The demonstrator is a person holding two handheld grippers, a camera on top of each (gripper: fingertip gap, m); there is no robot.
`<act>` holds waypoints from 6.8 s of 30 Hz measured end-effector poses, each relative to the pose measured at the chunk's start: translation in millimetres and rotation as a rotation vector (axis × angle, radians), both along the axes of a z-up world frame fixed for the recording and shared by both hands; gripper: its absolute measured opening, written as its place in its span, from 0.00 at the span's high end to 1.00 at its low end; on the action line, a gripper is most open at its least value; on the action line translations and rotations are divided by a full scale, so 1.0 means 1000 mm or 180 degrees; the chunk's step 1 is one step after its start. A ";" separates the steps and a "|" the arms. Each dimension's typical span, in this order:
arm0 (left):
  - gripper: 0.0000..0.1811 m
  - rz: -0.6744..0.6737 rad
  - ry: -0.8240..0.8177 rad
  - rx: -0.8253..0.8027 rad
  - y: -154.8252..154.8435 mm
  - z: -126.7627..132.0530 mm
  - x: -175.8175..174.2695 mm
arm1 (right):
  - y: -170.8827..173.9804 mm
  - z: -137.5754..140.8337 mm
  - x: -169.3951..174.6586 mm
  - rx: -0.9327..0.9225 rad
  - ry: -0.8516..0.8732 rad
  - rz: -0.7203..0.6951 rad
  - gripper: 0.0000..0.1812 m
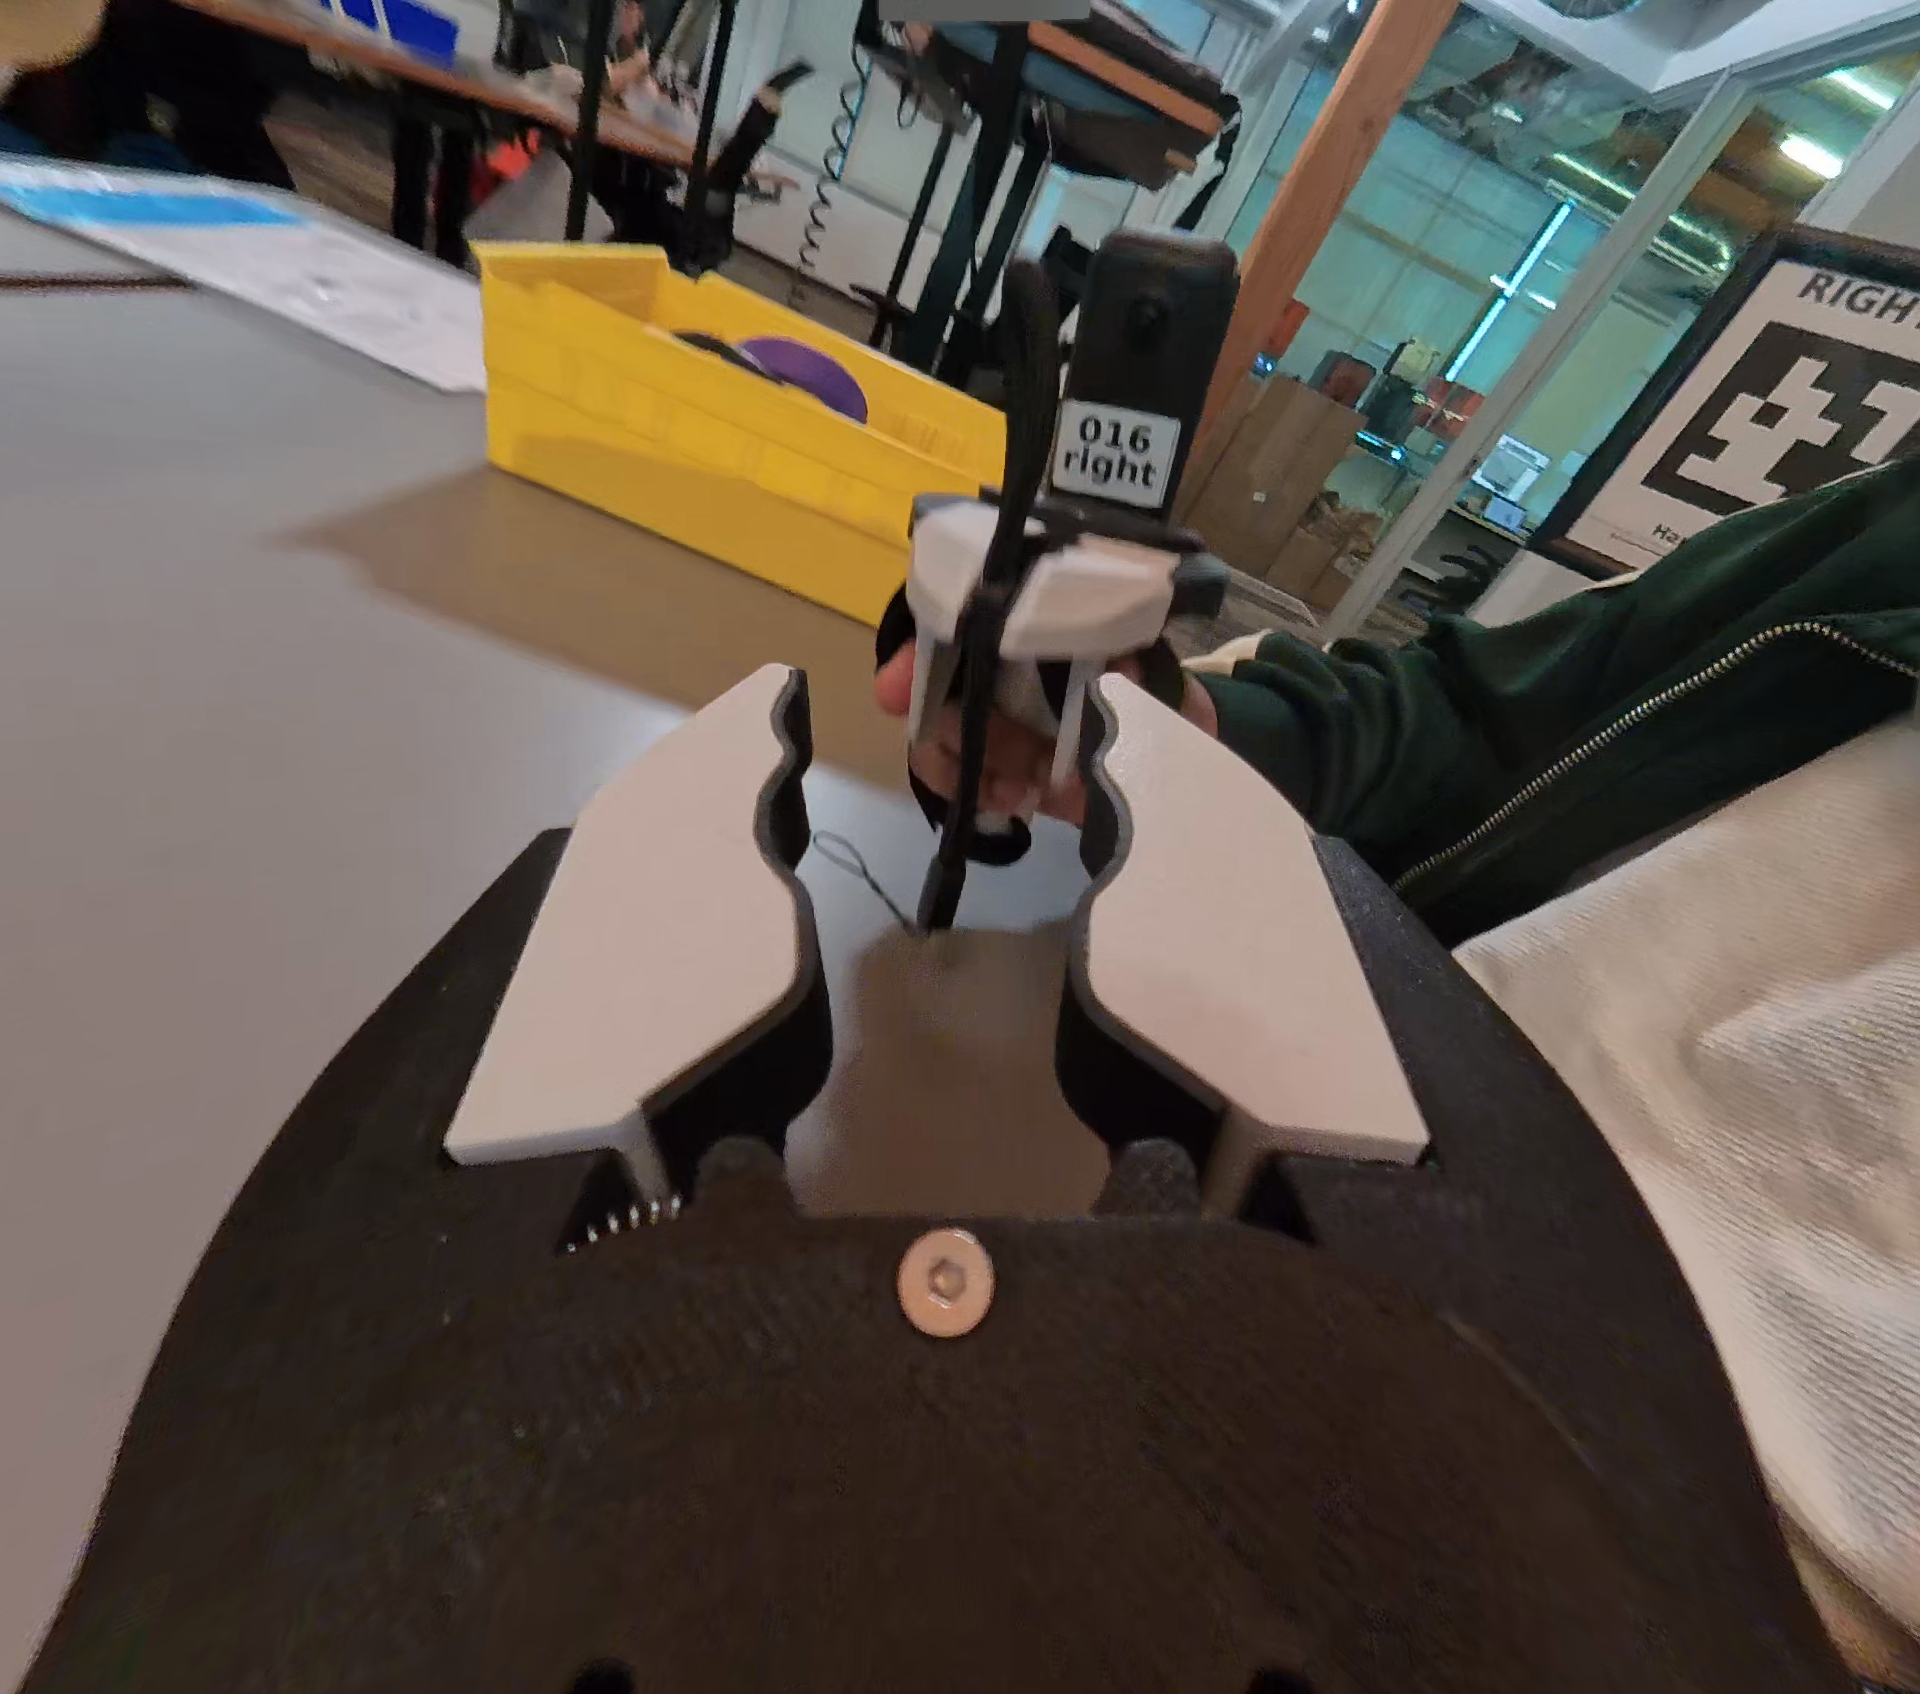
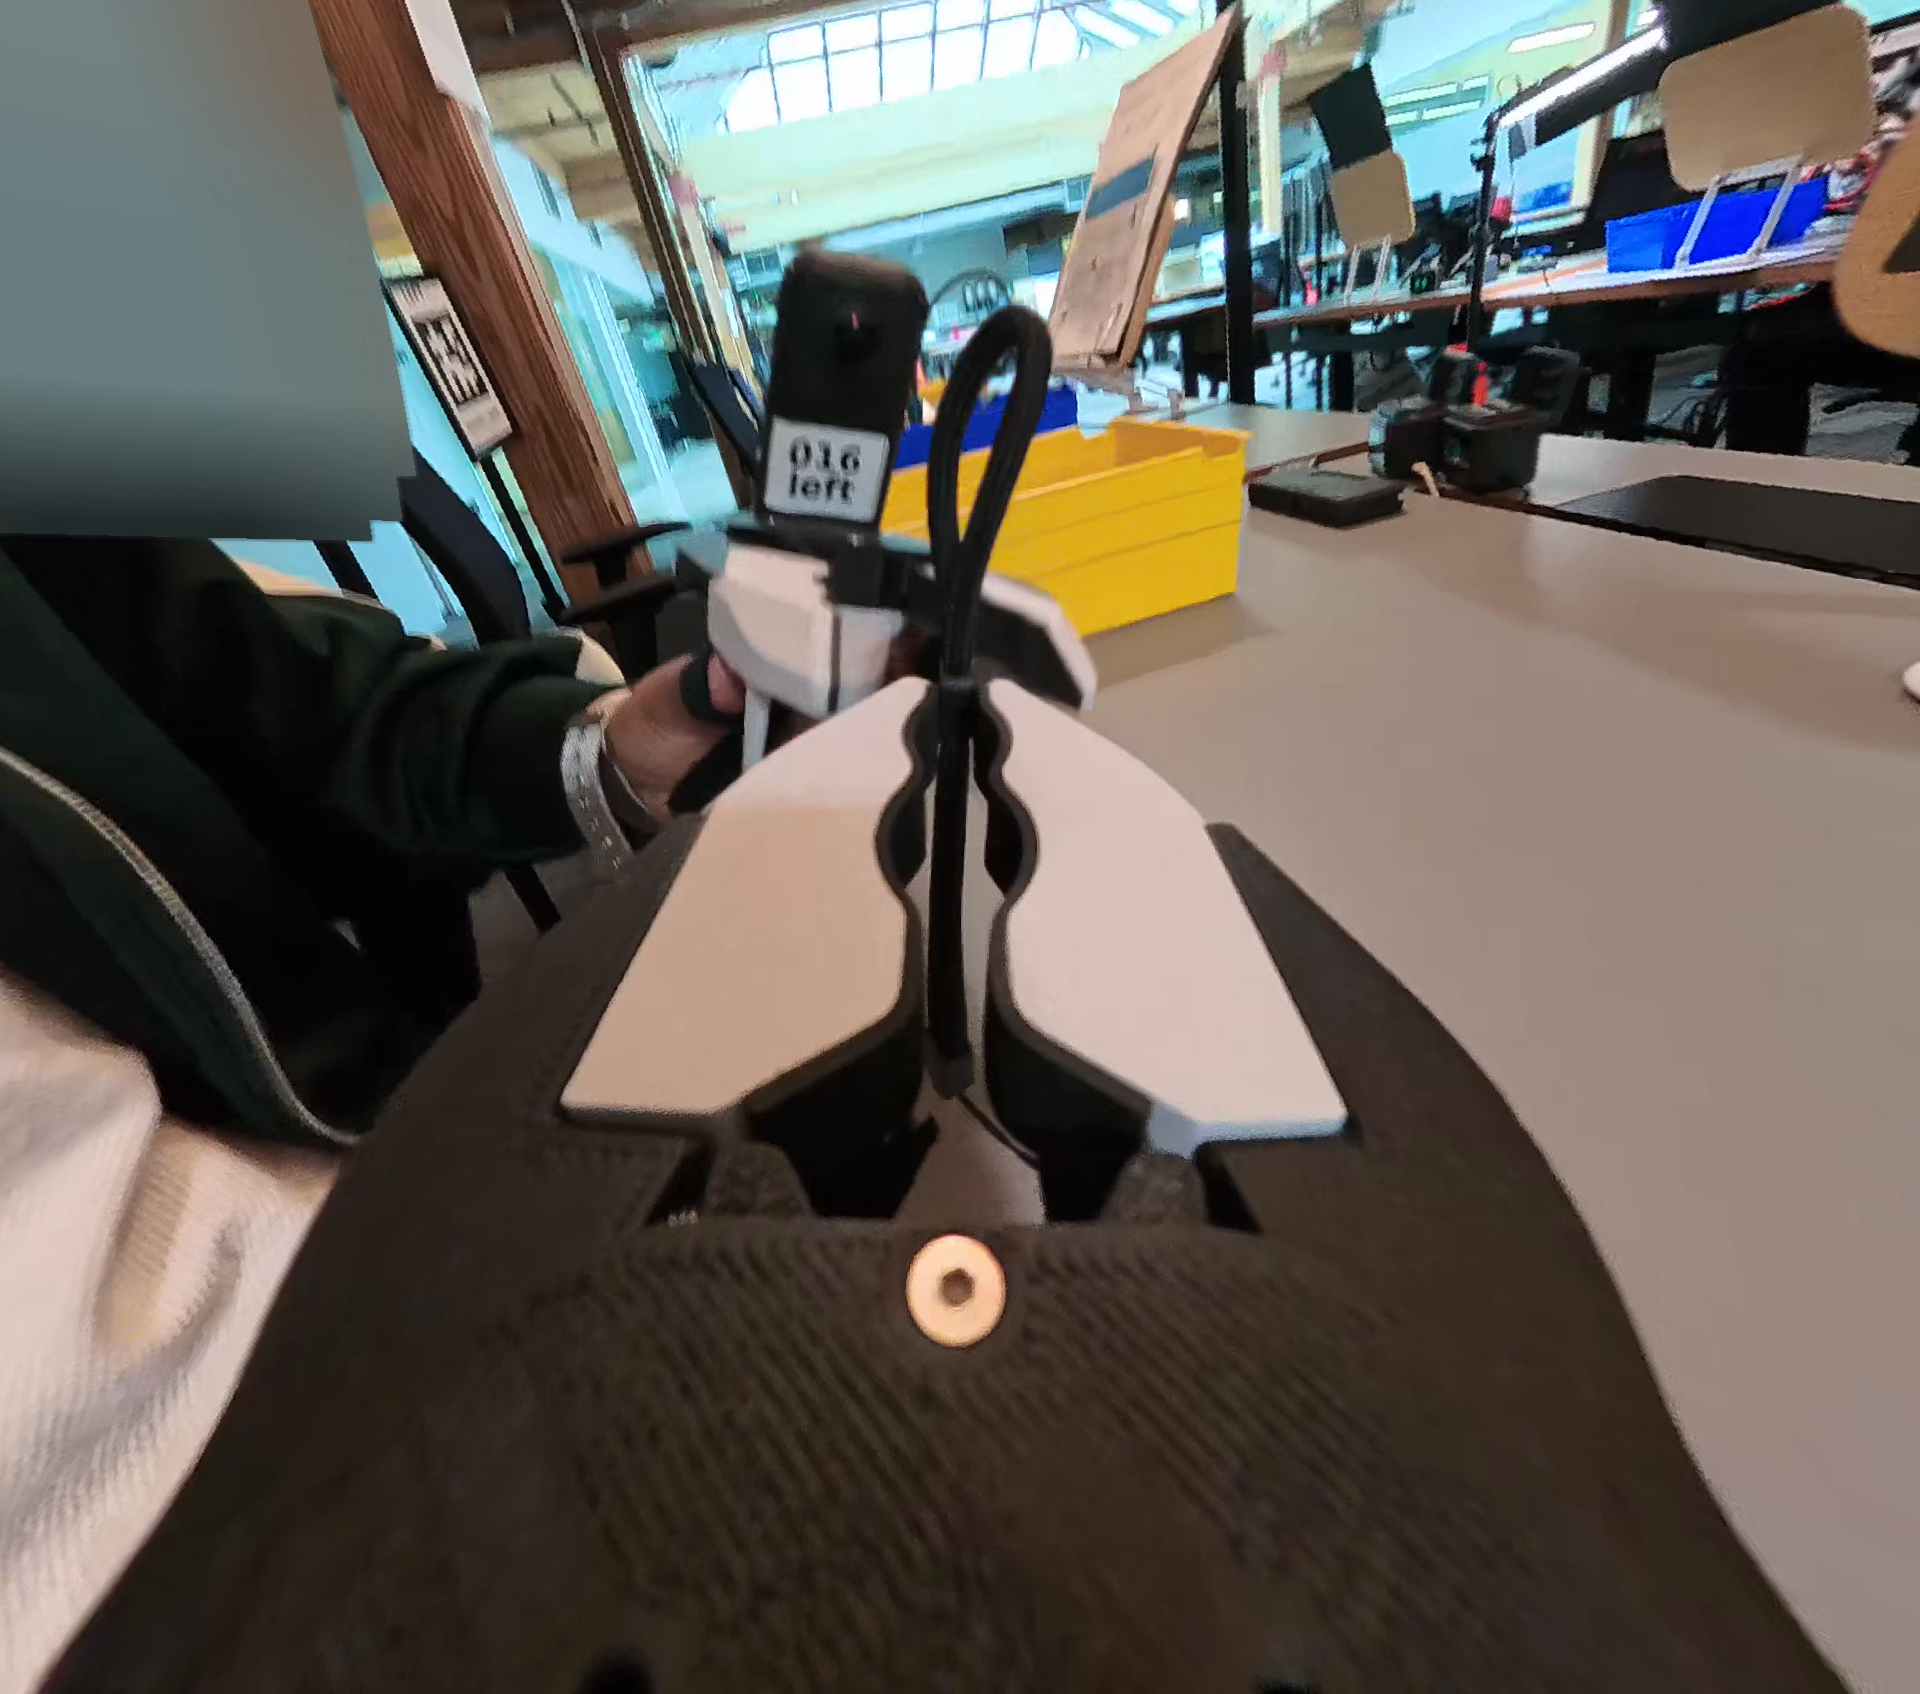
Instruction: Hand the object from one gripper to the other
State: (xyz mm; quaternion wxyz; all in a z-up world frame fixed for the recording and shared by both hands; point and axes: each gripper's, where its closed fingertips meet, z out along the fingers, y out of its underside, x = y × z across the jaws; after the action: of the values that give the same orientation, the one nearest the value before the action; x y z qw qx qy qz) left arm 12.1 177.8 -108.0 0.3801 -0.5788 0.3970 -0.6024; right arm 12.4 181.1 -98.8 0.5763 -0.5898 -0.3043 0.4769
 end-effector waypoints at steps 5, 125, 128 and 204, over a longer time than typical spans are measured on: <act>0.80 -0.0163 0.0569 -0.0230 -0.009 -0.036 0.011 | 0.009 0.015 0.021 -0.0154 0.0466 -0.0162 0.97; 0.98 -0.0991 -0.0548 -0.0984 -0.023 0.003 -0.006 | 0.028 0.009 0.039 -0.0844 0.1092 -0.0038 0.65; 0.98 -0.0994 -0.0562 -0.0986 -0.022 0.005 -0.007 | 0.029 0.007 0.042 -0.0772 0.1016 -0.0107 0.65; 0.92 -0.1439 -0.0650 -0.1607 -0.041 -0.002 0.003 | 0.051 0.078 0.341 -0.0119 -0.1663 -0.3761 0.59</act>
State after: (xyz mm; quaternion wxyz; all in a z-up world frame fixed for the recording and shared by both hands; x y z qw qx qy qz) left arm 14.9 136.9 -109.5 0.1198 -0.4888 0.3137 -0.8052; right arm 353.5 232.2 -20.6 0.6382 -0.7645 -0.0502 -0.0749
